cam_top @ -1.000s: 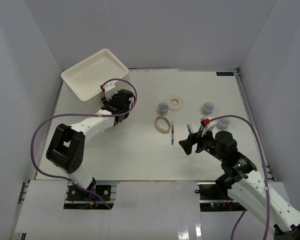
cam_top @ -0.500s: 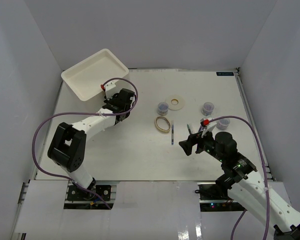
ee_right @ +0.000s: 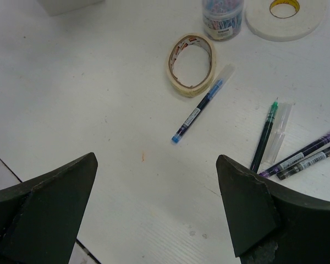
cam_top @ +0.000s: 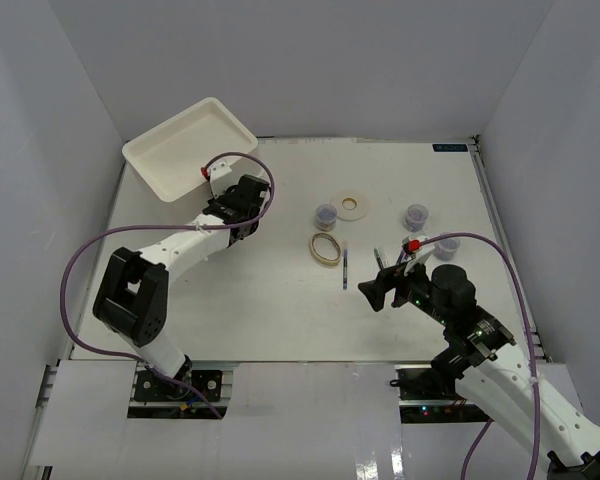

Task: Sort the stationery into containers
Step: Open the drawer in the storage box.

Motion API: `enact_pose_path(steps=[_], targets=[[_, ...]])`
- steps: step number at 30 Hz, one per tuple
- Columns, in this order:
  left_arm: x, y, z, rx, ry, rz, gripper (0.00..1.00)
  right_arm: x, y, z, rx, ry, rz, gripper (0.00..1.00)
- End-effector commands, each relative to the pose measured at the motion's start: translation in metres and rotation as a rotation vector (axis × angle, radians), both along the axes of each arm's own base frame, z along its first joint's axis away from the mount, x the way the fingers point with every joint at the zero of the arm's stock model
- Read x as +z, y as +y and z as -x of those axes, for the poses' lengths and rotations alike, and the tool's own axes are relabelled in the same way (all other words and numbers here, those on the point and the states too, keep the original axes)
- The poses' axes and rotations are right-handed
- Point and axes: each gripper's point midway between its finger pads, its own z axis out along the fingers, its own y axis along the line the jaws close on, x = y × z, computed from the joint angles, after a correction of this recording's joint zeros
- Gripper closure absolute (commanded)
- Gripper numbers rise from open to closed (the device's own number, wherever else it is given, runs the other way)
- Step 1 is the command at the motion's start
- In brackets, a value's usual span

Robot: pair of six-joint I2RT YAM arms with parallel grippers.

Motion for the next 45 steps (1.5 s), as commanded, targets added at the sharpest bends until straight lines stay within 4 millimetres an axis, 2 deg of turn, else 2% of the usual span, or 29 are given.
enact_pose_path(steps=[1,9,22,25,26,28,32,33,36,39,41,45], targets=[[0.02,-0.026,0.02,-0.09,0.039,0.061,0.98,0.013,0.003,-0.003,0.006,-0.059,-0.029,0.05],[0.023,-0.051,0.055,-0.164,0.13,0.109,0.97,0.017,0.002,-0.002,0.003,-0.071,-0.043,0.05],[0.028,-0.078,0.094,-0.235,0.208,0.17,0.89,0.016,0.002,-0.001,0.0,-0.067,-0.05,0.05],[0.027,-0.082,0.099,-0.251,0.222,0.185,0.82,0.015,0.002,-0.002,-0.003,-0.06,-0.05,0.05],[0.029,-0.083,0.102,-0.259,0.222,0.195,0.74,0.015,0.002,-0.001,0.0,-0.059,-0.052,0.05],[0.032,-0.084,0.103,-0.266,0.219,0.202,0.68,0.015,0.002,-0.002,-0.002,-0.057,-0.052,0.05],[0.048,-0.092,0.101,-0.316,0.199,0.225,0.52,0.018,0.002,-0.002,-0.004,-0.059,-0.055,0.05],[0.052,-0.097,0.102,-0.34,0.201,0.236,0.44,0.018,0.002,-0.002,-0.005,-0.06,-0.055,0.05],[0.068,-0.109,0.1,-0.41,0.191,0.26,0.31,0.018,0.002,-0.002,-0.006,-0.055,-0.055,0.05],[0.086,-0.124,0.101,-0.498,0.172,0.299,0.22,0.018,0.003,-0.002,-0.003,-0.046,-0.057,0.05],[0.098,-0.139,0.099,-0.576,0.14,0.326,0.21,0.017,0.004,-0.002,-0.003,-0.04,-0.057,0.05],[0.101,-0.165,0.1,-0.723,0.163,0.342,0.2,0.014,0.004,-0.003,-0.006,-0.019,-0.047,0.05]])
